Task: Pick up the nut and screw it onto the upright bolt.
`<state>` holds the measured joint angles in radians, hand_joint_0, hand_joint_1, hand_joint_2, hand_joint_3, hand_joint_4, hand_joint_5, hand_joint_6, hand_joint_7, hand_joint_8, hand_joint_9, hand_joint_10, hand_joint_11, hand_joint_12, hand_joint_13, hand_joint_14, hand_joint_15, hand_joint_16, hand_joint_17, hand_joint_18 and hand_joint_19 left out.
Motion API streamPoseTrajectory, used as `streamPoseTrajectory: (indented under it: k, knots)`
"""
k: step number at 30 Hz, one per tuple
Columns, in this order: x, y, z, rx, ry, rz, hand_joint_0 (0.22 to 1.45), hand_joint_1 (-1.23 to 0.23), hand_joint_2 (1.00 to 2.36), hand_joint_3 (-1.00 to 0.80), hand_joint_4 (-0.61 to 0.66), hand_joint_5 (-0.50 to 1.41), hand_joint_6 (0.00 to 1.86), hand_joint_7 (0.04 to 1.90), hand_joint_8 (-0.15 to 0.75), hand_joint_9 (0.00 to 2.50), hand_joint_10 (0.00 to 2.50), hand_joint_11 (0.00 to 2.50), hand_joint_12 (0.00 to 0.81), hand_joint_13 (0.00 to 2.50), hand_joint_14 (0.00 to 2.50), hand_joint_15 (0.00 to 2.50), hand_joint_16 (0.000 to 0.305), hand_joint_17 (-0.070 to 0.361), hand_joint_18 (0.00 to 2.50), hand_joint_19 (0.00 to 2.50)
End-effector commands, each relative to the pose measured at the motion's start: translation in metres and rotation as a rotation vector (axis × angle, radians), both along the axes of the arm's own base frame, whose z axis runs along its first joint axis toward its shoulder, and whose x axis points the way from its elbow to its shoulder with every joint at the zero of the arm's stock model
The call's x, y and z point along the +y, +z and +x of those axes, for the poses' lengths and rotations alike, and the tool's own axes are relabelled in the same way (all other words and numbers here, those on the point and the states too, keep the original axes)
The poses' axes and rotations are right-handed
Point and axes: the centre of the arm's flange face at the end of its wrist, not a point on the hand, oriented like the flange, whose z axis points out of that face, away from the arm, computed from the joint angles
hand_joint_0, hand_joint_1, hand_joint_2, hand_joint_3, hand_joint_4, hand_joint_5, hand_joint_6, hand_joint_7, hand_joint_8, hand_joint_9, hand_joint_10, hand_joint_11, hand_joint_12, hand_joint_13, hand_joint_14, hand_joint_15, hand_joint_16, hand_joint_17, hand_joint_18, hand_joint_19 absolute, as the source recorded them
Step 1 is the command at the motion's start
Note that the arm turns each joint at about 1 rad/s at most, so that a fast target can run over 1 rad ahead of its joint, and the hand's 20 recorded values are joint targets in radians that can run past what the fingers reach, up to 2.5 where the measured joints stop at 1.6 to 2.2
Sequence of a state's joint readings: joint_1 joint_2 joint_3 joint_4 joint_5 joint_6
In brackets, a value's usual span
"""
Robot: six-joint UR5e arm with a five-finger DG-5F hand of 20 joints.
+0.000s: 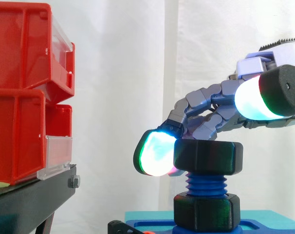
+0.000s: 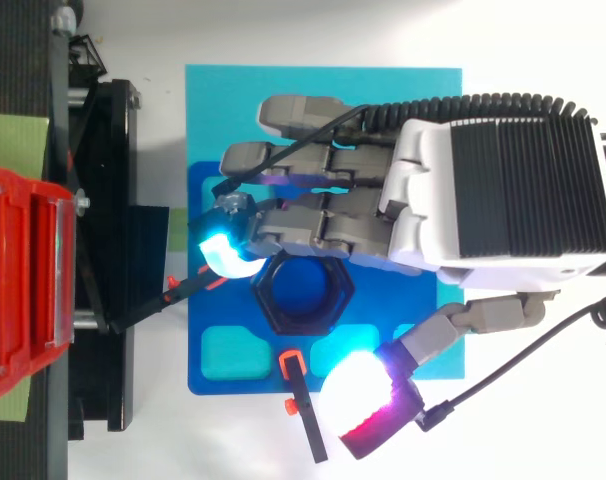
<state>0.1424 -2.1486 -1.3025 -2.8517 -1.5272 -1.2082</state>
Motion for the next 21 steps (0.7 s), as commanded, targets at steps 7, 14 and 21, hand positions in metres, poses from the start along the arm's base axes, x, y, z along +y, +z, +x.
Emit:
streamPoseTrajectory:
  k: [7,14,21]
  knots:
    - [-0.008,0.001,0.001,-0.01,-0.004,0.001,0.48,-0.32,1.0,-0.5,0.31,-0.03,0.5,0.97,0.255,0.75,0.0,0.0,0.27,0.36,0.0,0.0,0.026,0.059,0.0,0.0]
    - [-0.012,0.002,0.002,-0.026,-0.008,-0.005,0.5,-0.35,1.0,-0.5,0.17,0.03,0.5,1.18,0.244,0.95,0.0,0.0,0.249,0.5,0.0,0.0,0.021,0.048,0.01,0.0]
    - [-0.018,0.004,0.001,-0.03,-0.004,-0.009,0.51,-0.36,1.0,-0.5,0.1,0.06,0.5,1.26,0.234,1.13,0.0,0.0,0.233,0.63,0.0,0.0,0.016,0.037,0.16,0.0]
